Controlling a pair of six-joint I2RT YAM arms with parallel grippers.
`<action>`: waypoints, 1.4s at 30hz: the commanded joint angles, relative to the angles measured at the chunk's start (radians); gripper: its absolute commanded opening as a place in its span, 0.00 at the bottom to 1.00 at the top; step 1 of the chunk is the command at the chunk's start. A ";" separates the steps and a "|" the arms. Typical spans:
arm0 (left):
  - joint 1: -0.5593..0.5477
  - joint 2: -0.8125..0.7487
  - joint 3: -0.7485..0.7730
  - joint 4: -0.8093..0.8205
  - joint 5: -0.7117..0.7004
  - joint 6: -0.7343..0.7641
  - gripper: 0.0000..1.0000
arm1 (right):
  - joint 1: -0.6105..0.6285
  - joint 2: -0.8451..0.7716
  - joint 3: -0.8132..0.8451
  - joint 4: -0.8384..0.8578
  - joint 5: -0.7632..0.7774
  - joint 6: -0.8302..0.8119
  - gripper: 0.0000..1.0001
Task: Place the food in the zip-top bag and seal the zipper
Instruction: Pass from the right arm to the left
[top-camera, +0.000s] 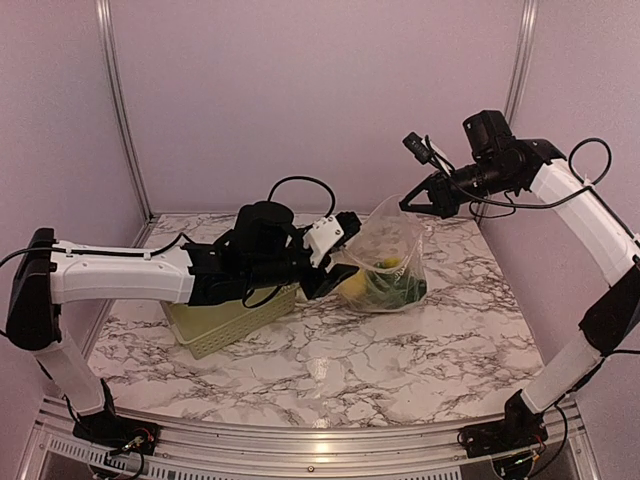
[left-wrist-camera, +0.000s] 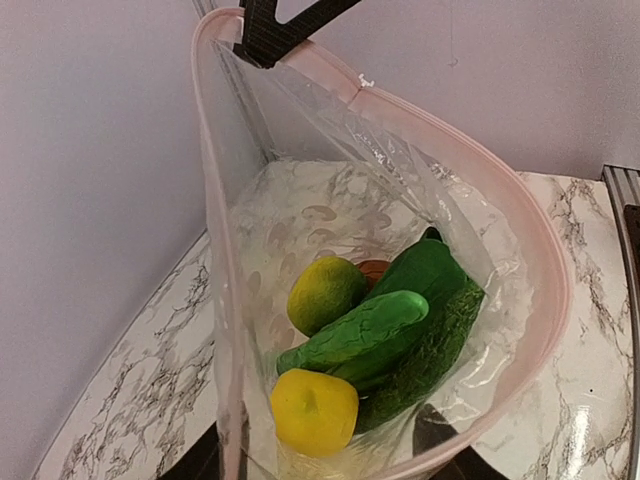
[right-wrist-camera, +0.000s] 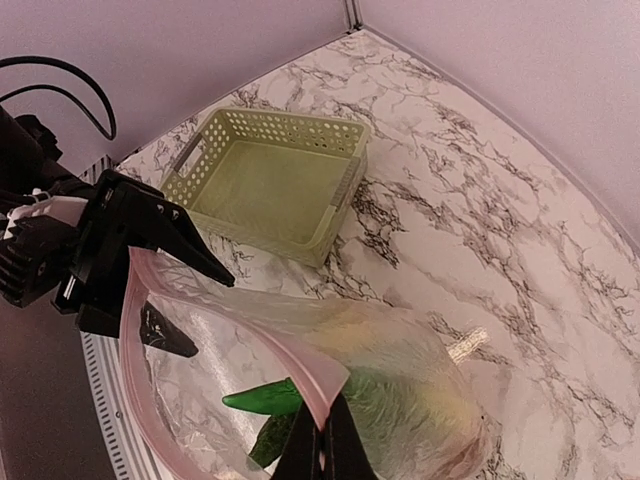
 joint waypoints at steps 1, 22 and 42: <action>0.009 0.021 0.031 0.122 -0.003 0.036 0.49 | 0.012 -0.018 0.005 0.008 -0.027 -0.016 0.00; 0.040 -0.020 -0.018 0.268 0.019 -0.286 0.00 | -0.308 -0.069 -0.210 -0.081 -0.473 -0.466 0.48; 0.064 -0.042 -0.053 0.249 0.147 -0.257 0.00 | -0.318 0.055 -0.380 0.118 -0.461 -0.596 0.33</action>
